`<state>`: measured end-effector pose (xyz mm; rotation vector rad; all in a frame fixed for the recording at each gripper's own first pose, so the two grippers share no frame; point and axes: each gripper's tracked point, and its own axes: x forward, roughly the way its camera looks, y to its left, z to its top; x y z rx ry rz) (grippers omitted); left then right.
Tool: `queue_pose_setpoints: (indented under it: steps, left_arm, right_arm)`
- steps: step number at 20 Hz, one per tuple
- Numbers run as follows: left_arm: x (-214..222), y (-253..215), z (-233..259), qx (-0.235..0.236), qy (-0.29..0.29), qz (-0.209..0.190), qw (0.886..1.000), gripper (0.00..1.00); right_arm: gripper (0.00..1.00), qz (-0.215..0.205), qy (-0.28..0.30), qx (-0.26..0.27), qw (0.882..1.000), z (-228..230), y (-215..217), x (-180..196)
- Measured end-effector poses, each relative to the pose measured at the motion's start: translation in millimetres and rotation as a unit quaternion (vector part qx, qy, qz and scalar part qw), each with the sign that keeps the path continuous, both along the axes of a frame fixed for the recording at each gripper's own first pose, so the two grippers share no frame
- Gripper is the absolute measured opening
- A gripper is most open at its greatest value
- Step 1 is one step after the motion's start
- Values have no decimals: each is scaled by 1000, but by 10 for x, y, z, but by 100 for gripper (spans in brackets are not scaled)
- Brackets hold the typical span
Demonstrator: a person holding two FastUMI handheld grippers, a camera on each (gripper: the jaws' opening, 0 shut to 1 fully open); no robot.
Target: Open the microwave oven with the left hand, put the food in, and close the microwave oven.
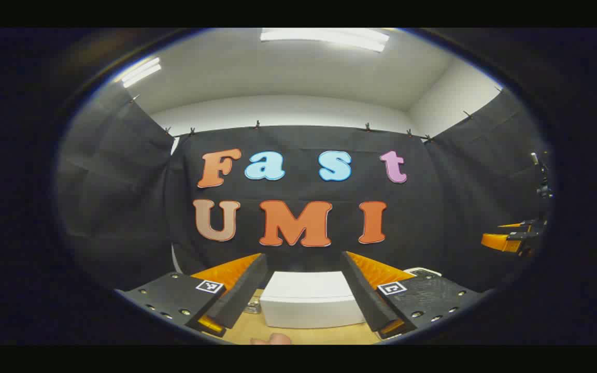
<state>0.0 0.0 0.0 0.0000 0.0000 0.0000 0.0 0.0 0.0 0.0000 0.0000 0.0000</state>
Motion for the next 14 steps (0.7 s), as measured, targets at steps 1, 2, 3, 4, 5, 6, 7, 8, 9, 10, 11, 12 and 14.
queue_pose_setpoints:
  steps: [1, 2, 3, 4, 5, 6, 7, 8, 9, 10, 11, 12, 14]
  left_arm:
    - [-29, -21, -32, -6, 6, -7, 1000, 92]
    - [-36, -1, -63, -8, 11, -9, 1000, 92]
    - [-48, 29, -78, -6, 16, -6, 1000, 94]
    - [-51, 63, -100, -2, 21, -1, 1000, 93]
    - [-57, 66, -82, 0, 22, 1, 1000, 91]
    - [-66, 42, -45, -1, 20, 0, 1000, 91]
    - [-86, 26, -11, -3, 17, -3, 1000, 92]
    - [-92, 5, 8, -4, 14, -7, 1000, 91]
    - [-96, -9, 26, -4, 13, -9, 1000, 91]
    - [-101, -12, 22, -5, 15, -10, 1000, 94]
    - [-97, -24, 13, -5, 18, -10, 1000, 92]
    - [-92, -24, -4, -6, 21, -9, 1000, 94]
    - [-87, -32, 0, -7, 23, -7, 1000, 92]
  right_arm:
    - [95, 2, 1, 2, 1000, -5, 42, -8]
    - [95, 4, 1, 5, 1000, -9, 79, -6]
    - [95, 6, 5, 10, 1000, -28, 112, -14]
    - [95, 10, 11, 15, 1000, -50, 166, -22]
    - [95, 13, 11, 15, 1000, -45, 195, -39]
    - [95, 12, 8, 11, 1000, -14, 182, -42]
    - [96, 5, 4, 4, 1000, 23, 155, -50]
    - [95, 1, 2, 0, 1000, 43, 140, -56]
    - [95, 0, 0, 1, 1000, 61, 134, -66]
    - [100, 1, 0, 5, 1000, 74, 139, -75]
    - [95, -2, 1, 10, 1000, 80, 121, -73]
    - [95, -7, 4, 15, 1000, 62, 74, -74]
    - [95, -12, 6, 17, 1000, 48, 28, -80]
